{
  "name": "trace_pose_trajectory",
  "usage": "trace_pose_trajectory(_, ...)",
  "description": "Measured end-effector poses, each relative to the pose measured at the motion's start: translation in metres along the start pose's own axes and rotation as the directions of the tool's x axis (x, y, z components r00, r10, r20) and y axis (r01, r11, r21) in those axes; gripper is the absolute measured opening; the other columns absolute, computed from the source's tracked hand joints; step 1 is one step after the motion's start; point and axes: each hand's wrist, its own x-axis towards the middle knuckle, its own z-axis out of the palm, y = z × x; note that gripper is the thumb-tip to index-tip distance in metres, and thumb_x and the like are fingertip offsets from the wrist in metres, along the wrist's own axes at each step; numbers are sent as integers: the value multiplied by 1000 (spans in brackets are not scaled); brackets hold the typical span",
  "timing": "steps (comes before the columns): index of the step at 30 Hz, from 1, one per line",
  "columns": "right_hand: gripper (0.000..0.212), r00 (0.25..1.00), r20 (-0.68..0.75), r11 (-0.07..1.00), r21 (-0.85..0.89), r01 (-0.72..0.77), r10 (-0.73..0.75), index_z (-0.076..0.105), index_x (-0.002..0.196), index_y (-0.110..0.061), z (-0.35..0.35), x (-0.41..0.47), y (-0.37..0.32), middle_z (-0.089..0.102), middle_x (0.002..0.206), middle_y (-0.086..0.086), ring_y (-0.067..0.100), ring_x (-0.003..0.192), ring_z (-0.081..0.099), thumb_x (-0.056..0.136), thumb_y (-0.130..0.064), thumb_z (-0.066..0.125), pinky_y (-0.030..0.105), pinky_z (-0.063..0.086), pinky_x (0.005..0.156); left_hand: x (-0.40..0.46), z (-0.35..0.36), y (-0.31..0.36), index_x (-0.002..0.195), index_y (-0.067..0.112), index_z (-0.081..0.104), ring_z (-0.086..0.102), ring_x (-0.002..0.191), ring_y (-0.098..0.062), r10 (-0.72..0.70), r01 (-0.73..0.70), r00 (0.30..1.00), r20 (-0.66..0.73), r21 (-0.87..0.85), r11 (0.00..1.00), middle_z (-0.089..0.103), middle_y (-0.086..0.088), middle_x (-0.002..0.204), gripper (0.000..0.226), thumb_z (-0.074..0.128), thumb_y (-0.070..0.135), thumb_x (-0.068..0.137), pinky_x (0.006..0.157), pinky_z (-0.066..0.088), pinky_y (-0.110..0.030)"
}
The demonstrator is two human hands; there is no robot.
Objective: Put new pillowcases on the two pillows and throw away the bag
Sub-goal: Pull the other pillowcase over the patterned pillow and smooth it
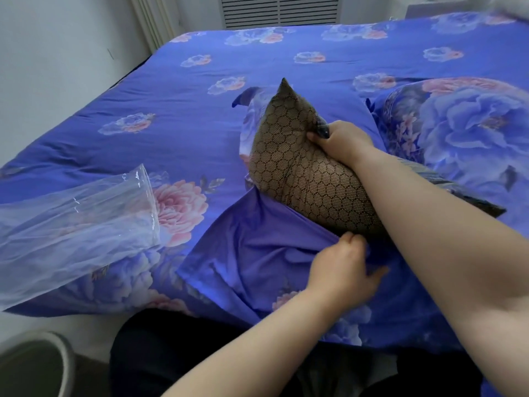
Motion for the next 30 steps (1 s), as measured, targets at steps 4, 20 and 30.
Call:
trace_pose_trajectory(4,52,999,-35,997,-62,37,-39,65,99,-17,10,-5,-2,65,107,12,33,103,58,90,-62,40,35,38,70,2,-1,15,96,7,51,55,86,-40,-1,-1,1000,-22,-74,997,54,-12,104,33,60,37,86,63,38,-41)
trace_pose_trajectory(20,38,984,-64,976,125,176,-169,64,114,-17,31,-48,5,64,113,9,27,108,57,94,-45,48,34,42,83,-7,-55,-58,89,20,52,64,78,-30,169,-164,985,25,406,899,58,0,94,23,58,40,83,49,36,-34)
trace_pose_trajectory(30,52,976,-26,959,-193,210,-218,60,118,-17,39,-68,-11,55,113,8,31,105,47,85,-56,53,41,39,83,31,-109,-113,67,10,57,59,101,-30,383,-169,783,-490,425,889,60,-12,116,11,49,13,73,68,46,-33)
